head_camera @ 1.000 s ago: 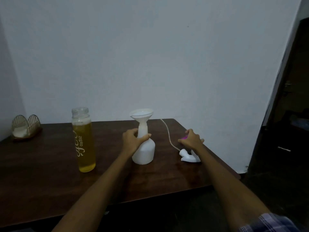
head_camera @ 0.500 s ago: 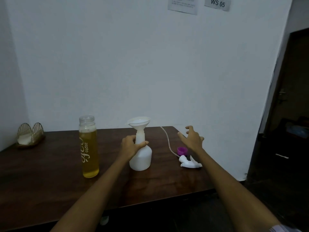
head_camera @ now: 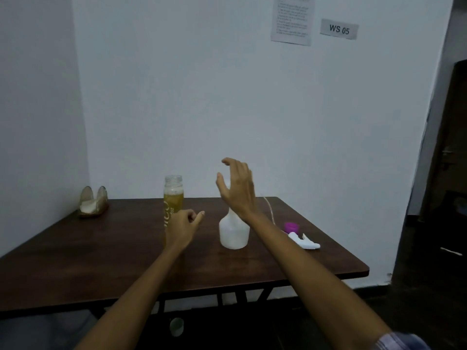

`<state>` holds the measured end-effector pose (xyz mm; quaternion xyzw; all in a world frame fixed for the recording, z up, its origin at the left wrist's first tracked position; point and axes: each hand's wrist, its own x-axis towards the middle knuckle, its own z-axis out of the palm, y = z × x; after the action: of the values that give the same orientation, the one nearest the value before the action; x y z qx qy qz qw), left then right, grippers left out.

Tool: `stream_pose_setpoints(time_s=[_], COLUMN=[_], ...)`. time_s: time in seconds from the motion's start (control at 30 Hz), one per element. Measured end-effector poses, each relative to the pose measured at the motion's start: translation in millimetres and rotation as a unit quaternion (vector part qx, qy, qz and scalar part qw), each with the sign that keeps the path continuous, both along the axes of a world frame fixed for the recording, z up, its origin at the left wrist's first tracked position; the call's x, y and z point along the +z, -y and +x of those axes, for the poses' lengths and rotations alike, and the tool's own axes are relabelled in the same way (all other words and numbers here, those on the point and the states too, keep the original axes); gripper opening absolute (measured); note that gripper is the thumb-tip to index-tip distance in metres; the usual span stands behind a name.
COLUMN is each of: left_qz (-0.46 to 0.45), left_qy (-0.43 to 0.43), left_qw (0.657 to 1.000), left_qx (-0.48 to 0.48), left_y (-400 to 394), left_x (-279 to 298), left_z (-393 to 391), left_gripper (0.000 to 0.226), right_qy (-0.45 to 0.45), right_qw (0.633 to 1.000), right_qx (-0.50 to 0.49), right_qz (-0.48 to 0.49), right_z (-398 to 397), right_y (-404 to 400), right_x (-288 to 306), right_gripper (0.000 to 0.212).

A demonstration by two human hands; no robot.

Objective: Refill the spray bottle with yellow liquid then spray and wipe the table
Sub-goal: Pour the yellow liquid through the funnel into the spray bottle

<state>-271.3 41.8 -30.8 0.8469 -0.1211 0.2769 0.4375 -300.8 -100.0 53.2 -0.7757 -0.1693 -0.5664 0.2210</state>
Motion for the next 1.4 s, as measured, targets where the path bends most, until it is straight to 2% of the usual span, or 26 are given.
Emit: stream_pose_setpoints(time_s=[0.1,0.2,0.3,0.4,0.5,0.57,0.7,0.83,1.0,1.13,1.3,1.4], left_qz=[-0.009,-0.014,-0.028,-0.037,-0.044,-0.049,-0.055,-0.055,-0.048,-0.042,-0.051,-0.159], left_qy=[0.006,0.005,0.006,0.002,-0.004,-0.010,-0.020,-0.024,-0.030,-0.024,-0.022,-0.105], left_qw=[0.999,0.998,0.996,0.995,0.994,0.994,0.994,0.994,0.996,0.997,0.997,0.981], left_qx=[0.039,0.065,0.084,0.095,0.102,0.099,0.092,0.093,0.075,0.064,0.044,-0.038], left_y=[-32.0,-62.4,-86.0,-102.3,-111.8,-114.3,-117.4,-119.8,-115.9,-110.7,-86.3,-56.9], left_x=[-2.5,-1.1,1.2,0.3,-1.8,-3.9,-9.7,-13.7,-14.5,-8.9,9.1,24.9], left_z=[-10.3,-15.1,-12.8,-4.1,7.2,15.0,27.4,35.1,35.4,28.9,16.5,14.0], left_gripper=[0.039,0.036,0.035,0.036,0.037,0.037,0.037,0.037,0.034,0.033,0.040,0.043], right_qy=[-0.043,-0.104,-0.160,-0.224,-0.307,-0.342,-0.376,-0.367,-0.365,-0.376,-0.352,-0.337], right_qw=[0.996,0.988,0.979,0.960,0.909,0.877,0.838,0.849,0.842,0.828,0.847,0.839], right_qx=[0.081,0.111,0.121,0.133,0.165,0.175,0.196,0.190,0.238,0.272,0.275,0.298], right_qz=[-0.005,0.004,0.021,0.106,0.229,0.289,0.342,0.330,0.320,0.316,0.288,0.308], right_z=[0.4,7.4,19.8,35.1,52.2,63.1,79.0,86.0,72.1,49.7,16.0,-1.5], right_y=[-43.5,-73.9,-95.4,-111.7,-121.7,-123.6,-130.5,-133.8,-122.0,-106.5,-71.3,-39.4], right_x=[-14.3,-32.6,-48.1,-56.9,-53.8,-49.8,-51.9,-58.0,-58.0,-58.7,-51.0,-40.9], right_gripper=[0.034,0.040,0.055,0.080,0.098,0.102,0.087,0.051,0.026,0.027,0.018,0.017])
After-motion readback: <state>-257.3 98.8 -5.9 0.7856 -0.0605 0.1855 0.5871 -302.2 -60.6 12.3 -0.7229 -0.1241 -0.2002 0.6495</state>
